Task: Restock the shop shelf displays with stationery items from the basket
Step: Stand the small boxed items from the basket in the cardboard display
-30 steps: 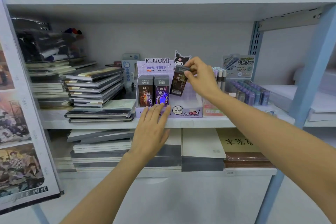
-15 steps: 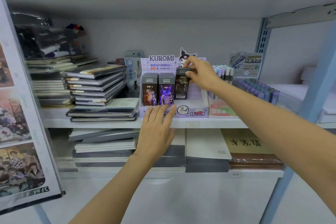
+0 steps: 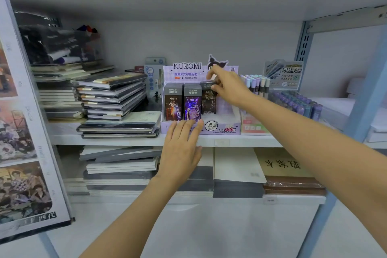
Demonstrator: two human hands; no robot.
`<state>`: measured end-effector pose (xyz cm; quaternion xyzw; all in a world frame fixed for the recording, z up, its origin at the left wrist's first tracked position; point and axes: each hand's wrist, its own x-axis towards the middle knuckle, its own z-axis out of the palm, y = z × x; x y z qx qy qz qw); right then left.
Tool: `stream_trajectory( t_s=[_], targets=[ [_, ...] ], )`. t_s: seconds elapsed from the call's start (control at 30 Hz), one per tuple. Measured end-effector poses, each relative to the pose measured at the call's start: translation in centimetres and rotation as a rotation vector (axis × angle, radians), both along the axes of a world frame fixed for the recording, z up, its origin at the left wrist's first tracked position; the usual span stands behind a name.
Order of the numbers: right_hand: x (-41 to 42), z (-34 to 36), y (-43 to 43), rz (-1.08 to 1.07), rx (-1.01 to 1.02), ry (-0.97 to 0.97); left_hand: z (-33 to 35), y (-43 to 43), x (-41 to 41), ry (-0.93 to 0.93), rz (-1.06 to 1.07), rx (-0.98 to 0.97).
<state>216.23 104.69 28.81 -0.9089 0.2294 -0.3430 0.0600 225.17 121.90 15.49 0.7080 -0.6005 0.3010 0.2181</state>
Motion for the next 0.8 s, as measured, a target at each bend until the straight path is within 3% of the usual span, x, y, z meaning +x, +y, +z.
stream_trajectory(
  t_s=[0.1, 0.3, 0.47, 0.53, 0.67, 0.8],
  targets=[
    [0.6, -0.7, 0.1, -0.047, -0.041, -0.067, -0.1, -0.1, -0.1, 0.005, -0.011, -0.011],
    [0.0, -0.5, 0.0, -0.136, -0.073, 0.009, 0.0, 0.1, 0.1, -0.012, -0.005, 0.022],
    [-2.5, -3.6, 4.7, 0.123, -0.094, -0.3, -1.1, 1.0, -0.3, 0.047, -0.085, -0.088],
    [-3.9, -6.4, 7.5, 0.266, -0.072, -0.341, -3.3, 1.8, -0.5, 0.045, -0.096, -0.188],
    [-5.9, -14.0, 11.3, 0.447, 0.159, -0.204, -10.6, 3.4, -0.8, 0.156, -0.053, -0.248],
    [-6.0, -24.2, 12.1, 0.442, 0.361, 0.154, -19.9, 5.4, -1.1, 0.307, -0.01, 0.013]
  ],
)
